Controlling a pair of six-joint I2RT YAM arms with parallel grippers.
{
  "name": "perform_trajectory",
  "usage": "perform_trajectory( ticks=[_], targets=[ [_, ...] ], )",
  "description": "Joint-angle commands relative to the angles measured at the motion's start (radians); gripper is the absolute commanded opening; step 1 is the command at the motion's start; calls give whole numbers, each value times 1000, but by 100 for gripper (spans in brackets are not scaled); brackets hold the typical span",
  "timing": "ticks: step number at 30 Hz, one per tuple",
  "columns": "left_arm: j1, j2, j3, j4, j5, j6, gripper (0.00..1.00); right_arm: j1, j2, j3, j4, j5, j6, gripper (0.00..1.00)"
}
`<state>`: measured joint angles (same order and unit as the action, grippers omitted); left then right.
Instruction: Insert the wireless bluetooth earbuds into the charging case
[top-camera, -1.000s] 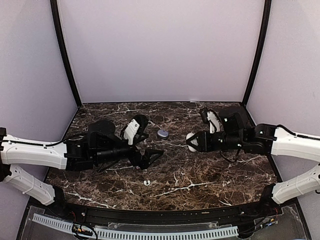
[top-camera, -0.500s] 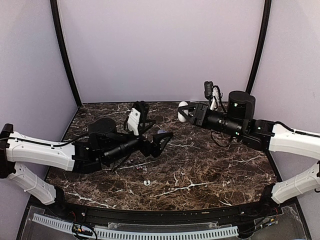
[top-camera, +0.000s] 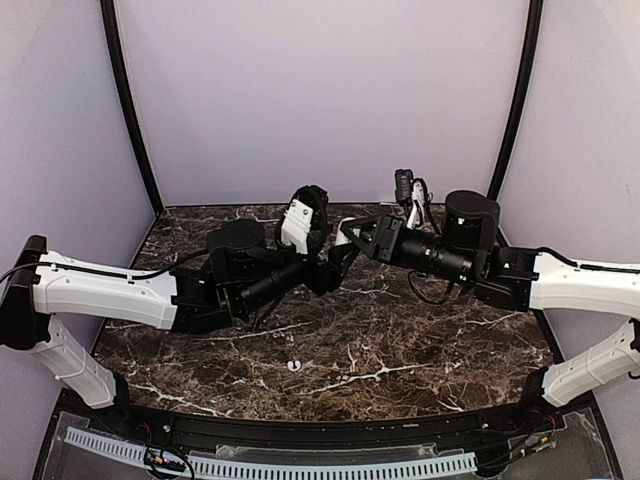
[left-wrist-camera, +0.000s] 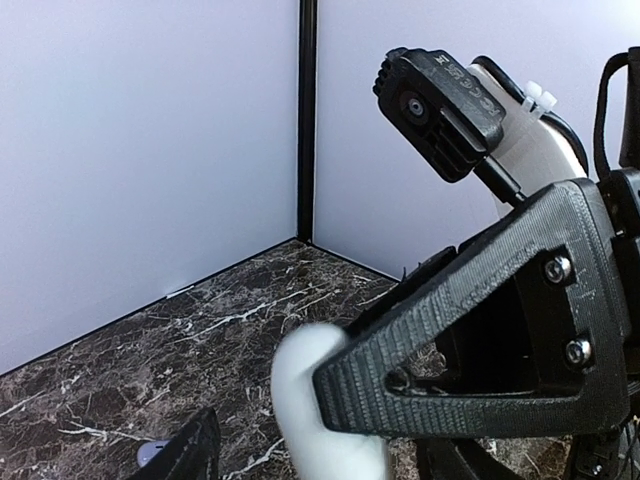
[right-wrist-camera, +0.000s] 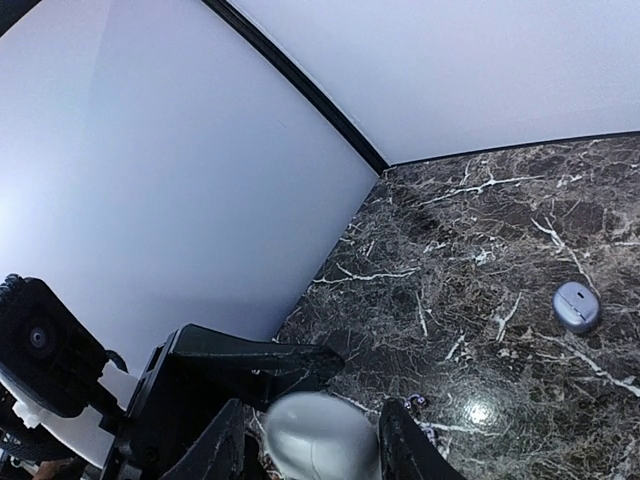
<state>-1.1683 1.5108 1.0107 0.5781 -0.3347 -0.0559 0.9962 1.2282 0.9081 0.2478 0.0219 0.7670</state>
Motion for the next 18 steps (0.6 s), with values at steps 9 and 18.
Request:
perform_trajectory(
  ticks=[9, 18],
  targets=[
    [-1, 7, 30, -43, -104, 48, 13, 18, -14, -23, -2, 104, -7, 49],
    [31, -235, -195, -364, 100, -212, 69, -41, -141, -182, -244, 36, -85, 64]
  ],
)
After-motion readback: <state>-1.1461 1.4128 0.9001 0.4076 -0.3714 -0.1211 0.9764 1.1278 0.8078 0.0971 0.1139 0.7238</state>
